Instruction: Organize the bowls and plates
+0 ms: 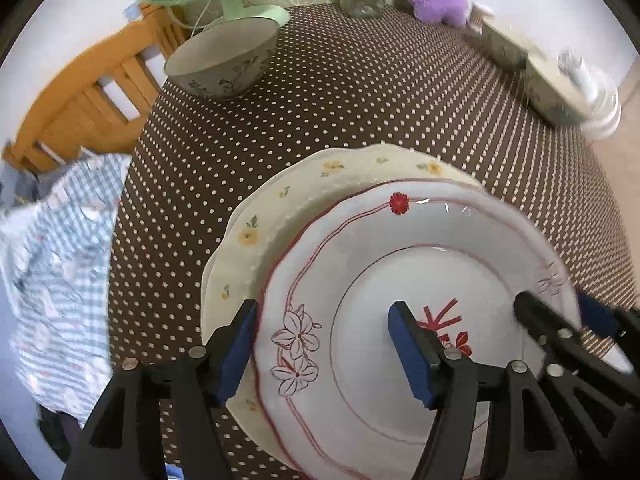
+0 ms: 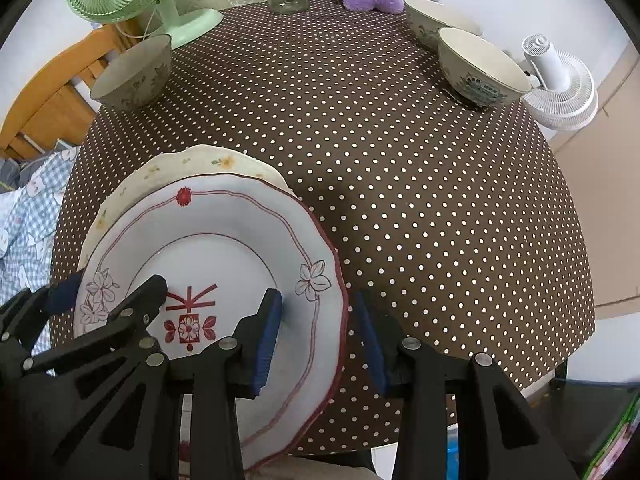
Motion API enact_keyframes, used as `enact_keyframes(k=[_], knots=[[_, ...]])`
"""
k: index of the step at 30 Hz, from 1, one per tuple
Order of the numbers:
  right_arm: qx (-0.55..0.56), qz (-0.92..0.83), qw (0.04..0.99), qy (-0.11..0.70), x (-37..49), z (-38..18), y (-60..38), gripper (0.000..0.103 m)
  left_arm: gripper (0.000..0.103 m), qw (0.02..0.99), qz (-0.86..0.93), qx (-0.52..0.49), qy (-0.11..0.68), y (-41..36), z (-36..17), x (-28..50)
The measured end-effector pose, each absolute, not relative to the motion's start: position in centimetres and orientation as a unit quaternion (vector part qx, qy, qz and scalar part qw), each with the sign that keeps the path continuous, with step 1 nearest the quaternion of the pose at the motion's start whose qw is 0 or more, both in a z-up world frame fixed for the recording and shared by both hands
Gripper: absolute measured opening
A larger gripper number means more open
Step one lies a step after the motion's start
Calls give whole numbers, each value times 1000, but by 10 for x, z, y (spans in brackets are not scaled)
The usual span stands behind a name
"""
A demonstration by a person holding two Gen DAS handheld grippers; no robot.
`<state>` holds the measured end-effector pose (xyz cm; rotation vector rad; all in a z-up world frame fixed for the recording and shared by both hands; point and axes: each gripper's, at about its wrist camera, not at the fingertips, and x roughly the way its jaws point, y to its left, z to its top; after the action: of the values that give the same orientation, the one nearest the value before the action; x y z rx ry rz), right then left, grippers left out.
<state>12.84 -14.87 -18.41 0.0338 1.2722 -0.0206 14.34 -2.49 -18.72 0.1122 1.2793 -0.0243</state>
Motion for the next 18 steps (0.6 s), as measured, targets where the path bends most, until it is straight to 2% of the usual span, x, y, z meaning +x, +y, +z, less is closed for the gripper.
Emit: enact_keyframes(k=[1, 14, 18], knots=[[11, -1, 805, 593, 128, -184, -147, 32, 69, 801, -10, 63, 596, -29, -188, 143], [-3, 36, 812, 583, 138, -185, -140, 31, 71, 802, 23, 51, 594, -19, -183, 141], [-7, 40, 816, 577, 142, -183, -135, 31, 75, 803, 30, 35, 595, -10, -182, 140]])
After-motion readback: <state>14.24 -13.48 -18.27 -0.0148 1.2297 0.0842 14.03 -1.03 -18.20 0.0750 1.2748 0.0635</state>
